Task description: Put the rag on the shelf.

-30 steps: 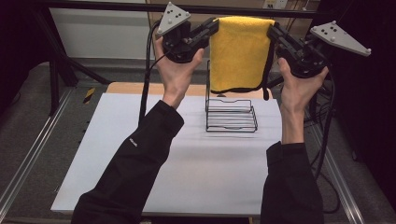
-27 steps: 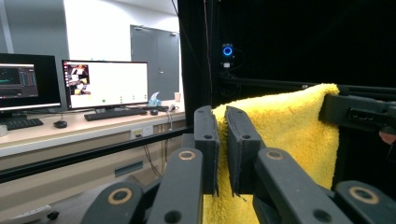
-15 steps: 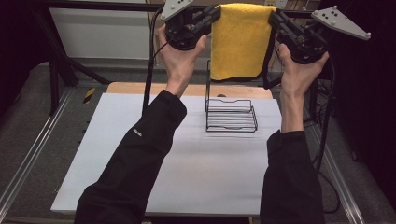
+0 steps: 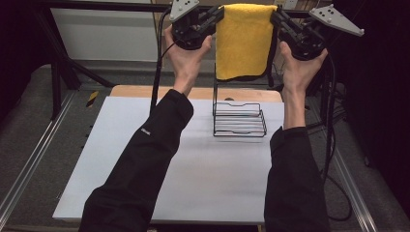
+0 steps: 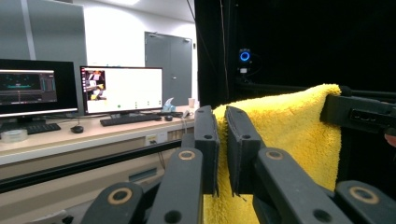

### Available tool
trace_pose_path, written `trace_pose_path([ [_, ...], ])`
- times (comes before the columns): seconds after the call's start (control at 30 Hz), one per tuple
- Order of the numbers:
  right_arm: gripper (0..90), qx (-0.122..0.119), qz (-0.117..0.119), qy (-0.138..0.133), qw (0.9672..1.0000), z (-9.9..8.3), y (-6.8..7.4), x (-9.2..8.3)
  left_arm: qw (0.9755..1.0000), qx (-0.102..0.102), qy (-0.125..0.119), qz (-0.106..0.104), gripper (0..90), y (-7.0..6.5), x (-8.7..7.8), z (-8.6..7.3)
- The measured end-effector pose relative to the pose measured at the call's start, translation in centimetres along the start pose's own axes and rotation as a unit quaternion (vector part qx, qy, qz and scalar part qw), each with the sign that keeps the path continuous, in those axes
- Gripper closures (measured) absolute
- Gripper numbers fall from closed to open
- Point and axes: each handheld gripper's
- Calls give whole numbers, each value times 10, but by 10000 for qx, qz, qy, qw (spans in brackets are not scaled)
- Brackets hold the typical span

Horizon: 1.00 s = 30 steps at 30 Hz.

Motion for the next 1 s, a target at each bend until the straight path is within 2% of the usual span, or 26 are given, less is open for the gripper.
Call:
trace_pose_path([
  [0.03, 829, 77, 18, 15, 10000, -3, -1, 3, 10000, -30, 28, 8, 836, 2, 1, -2],
  [0.17, 829, -53, 23, 129, 9999, -9, 0, 10, 9999, 28, 94, 45, 836, 7, 3, -10],
  [0.27, 829, -68, 28, 178, 9998, -13, -2, 13, 9999, -52, 133, 0, 836, 9, 3, -16],
  [0.37, 829, -89, 52, 251, 9996, -18, -4, 15, 9998, 43, 197, 25, 836, 9, 2, -21],
  [0.6, 829, -128, 142, 314, 9993, -30, -4, 19, 9995, 61, 303, -10, 836, 11, -4, -34],
  [0.77, 829, -128, 122, 440, 9989, -44, -9, 16, 9989, 113, 432, -158, 837, 8, -4, -44],
  [1.0, 829, -205, 133, 649, 9976, -59, -16, 8, 9979, 126, 589, -244, 837, 3, 0, -58],
])
Point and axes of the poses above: each handheld gripper's, and its own axes: x roughly forward along the jaws, z roughly out of its top, y roughly to its left, and after that the axes turned 9 degrees about -z, right-handed
